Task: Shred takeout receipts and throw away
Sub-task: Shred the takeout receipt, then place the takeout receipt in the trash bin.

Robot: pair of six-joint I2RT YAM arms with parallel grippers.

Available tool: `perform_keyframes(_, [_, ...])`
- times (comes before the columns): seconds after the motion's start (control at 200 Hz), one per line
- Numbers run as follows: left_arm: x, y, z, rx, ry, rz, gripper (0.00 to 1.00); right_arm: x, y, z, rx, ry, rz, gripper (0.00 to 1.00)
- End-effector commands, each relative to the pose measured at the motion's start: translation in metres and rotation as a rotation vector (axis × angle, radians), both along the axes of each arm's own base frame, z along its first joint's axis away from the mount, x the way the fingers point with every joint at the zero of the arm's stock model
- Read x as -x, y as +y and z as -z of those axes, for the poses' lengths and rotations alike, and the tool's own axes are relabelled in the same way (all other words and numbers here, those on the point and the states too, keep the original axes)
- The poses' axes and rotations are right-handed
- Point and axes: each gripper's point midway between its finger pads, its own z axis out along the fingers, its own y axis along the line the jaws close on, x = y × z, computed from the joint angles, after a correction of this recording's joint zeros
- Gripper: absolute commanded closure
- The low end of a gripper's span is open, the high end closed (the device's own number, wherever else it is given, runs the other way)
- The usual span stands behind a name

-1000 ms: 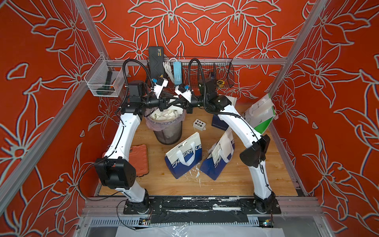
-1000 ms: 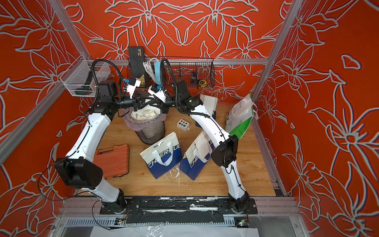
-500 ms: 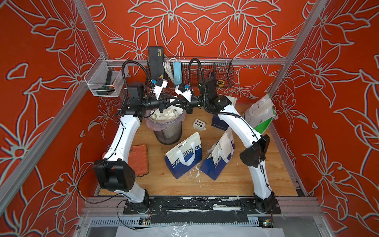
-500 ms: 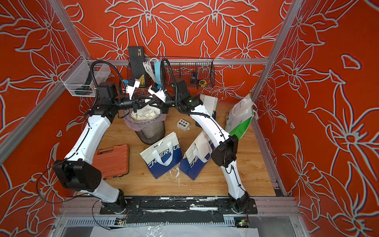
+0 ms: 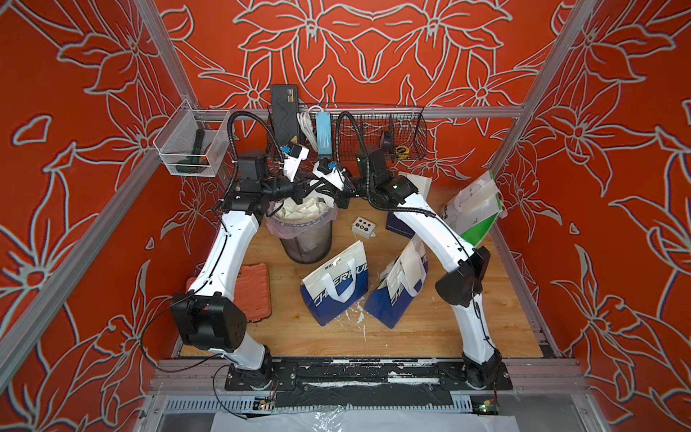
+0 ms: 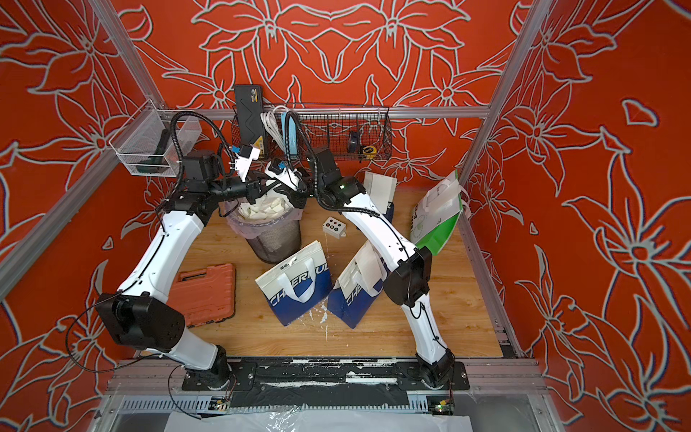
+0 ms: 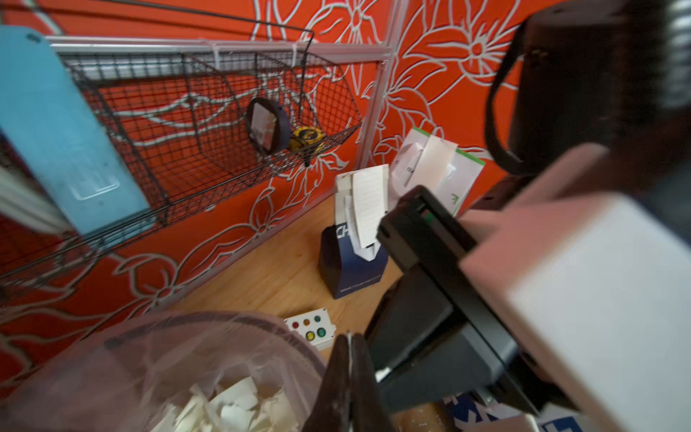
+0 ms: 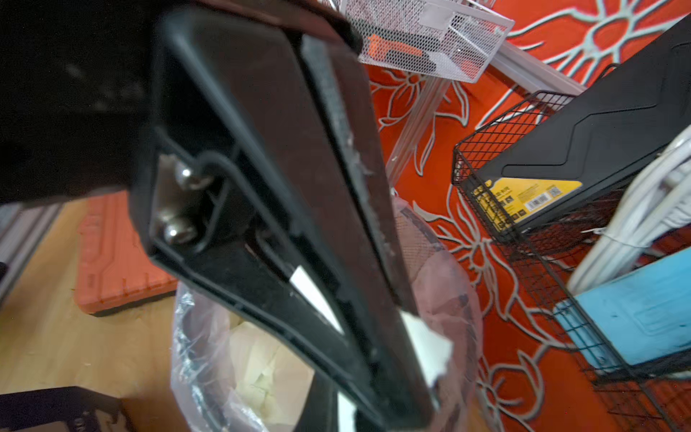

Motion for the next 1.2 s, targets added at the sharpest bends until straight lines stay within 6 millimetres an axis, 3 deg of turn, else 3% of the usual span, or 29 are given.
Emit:
perform_keyframes(0.0, [-0.004,0.012,-0.008,-0.062,-0.028,-0.137,1.0,-0.001,-0.005,-0.04,-0.001,-0.235,0.082,1.0])
perform_keyframes(0.145, [-0.007,0.013,-0.006,-0.074,-0.009,-0.16,1.0,-0.001,-0.002,-0.051,-0.02,-0.305,0.104,1.0])
perform_keyframes(0.365, [-0.022,0.043,-0.001,-0.182,0.021,-0.345,1.0,-0.002,-0.013,-0.074,-0.072,-0.399,0.165,1.0])
perform_keyframes(0.701, [-0.041,0.081,0.024,-0.253,0.067,-0.511,1.0,0.003,-0.041,-0.127,-0.41,-0.174,0.132,1.0])
perform_keyframes(0.896, [-0.048,0.097,0.035,-0.264,0.104,-0.564,1.0,-0.013,-0.039,-0.107,-0.454,-0.054,0.18,1.0])
perform_keyframes(0.986, [-0.045,0.088,0.033,-0.222,0.102,-0.518,1.0,-0.025,-0.028,-0.083,-0.407,0.01,0.183,1.0])
perform_keyframes(1.081, [-0.04,0.079,0.032,-0.162,0.107,-0.473,0.84,-0.036,-0.017,-0.062,-0.411,0.071,0.186,1.0])
perform_keyframes(1.191, [-0.041,0.083,0.039,-0.158,0.171,-0.497,0.64,-0.039,-0.006,-0.039,-0.381,0.117,0.18,1.0])
